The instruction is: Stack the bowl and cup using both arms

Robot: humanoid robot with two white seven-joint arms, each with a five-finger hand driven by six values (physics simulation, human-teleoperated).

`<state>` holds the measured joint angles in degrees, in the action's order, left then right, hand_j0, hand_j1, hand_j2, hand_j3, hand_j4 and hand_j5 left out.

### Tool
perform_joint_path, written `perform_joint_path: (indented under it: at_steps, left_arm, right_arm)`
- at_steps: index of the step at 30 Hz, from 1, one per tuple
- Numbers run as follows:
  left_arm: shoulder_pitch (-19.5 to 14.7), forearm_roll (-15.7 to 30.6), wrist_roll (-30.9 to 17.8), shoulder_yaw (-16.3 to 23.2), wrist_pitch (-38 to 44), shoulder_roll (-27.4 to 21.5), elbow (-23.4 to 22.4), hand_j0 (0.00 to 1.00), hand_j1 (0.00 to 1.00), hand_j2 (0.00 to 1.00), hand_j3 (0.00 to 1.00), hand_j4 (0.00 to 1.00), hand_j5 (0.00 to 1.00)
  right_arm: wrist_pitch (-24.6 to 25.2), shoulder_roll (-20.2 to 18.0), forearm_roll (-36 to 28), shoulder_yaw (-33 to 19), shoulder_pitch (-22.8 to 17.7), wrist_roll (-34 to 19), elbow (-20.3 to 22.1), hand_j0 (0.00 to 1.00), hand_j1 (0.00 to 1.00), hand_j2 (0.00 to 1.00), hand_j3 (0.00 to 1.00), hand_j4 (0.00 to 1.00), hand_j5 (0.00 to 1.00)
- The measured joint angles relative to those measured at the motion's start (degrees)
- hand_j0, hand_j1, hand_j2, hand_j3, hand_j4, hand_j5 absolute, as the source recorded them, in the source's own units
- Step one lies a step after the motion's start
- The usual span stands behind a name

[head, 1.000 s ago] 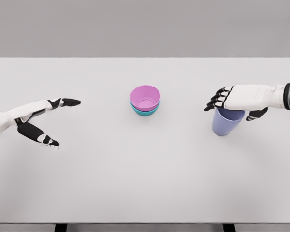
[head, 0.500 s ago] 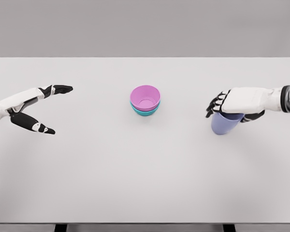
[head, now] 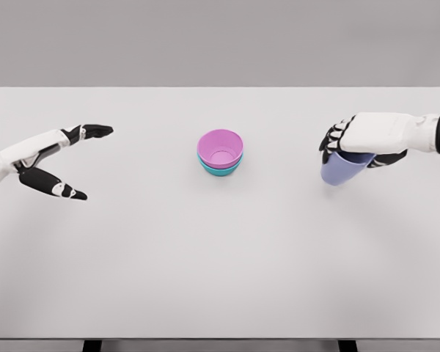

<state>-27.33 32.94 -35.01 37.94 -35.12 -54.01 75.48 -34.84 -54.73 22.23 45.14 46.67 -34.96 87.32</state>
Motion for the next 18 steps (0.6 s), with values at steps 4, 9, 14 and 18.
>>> perform_joint_path:
  at_steps: [4, 9, 14, 18]
  left_arm:
    - [0.0, 0.0, 0.0, -0.3, 0.0, 0.0, 0.0, 1.0, 1.0, 1.0, 1.0, 1.0, 1.0]
    - [0.0, 0.0, 0.0, -0.4, 0.0, 0.1, 0.0, 1.0, 1.0, 1.0, 1.0, 1.0, 1.0]
    - [0.3, 0.0, 0.0, -1.0, 0.0, 0.2, 0.1, 1.0, 1.0, 1.0, 1.0, 1.0, 1.0]
    - [0.4, 0.0, 0.0, -1.1, 0.0, 0.2, 0.2, 1.0, 1.0, 1.0, 1.0, 1.0, 1.0]
  right_arm:
    - [0.0, 1.7, 0.0, -1.6, 1.1, 0.0, -0.6, 0.65, 0.65, 0.65, 0.65, 0.65, 0.65]
    - [0.1, 4.6, 0.2, -2.3, 2.6, 0.0, -2.1, 0.65, 0.65, 0.65, 0.65, 0.65, 0.65]
    - [0.1, 7.4, 0.3, -2.7, 3.3, 0.0, -3.1, 0.61, 0.61, 0.61, 0.61, 0.61, 0.61]
    - [0.1, 9.1, 0.5, -2.7, 3.8, 0.1, -3.2, 0.6, 0.6, 0.6, 0.6, 0.6, 0.6]
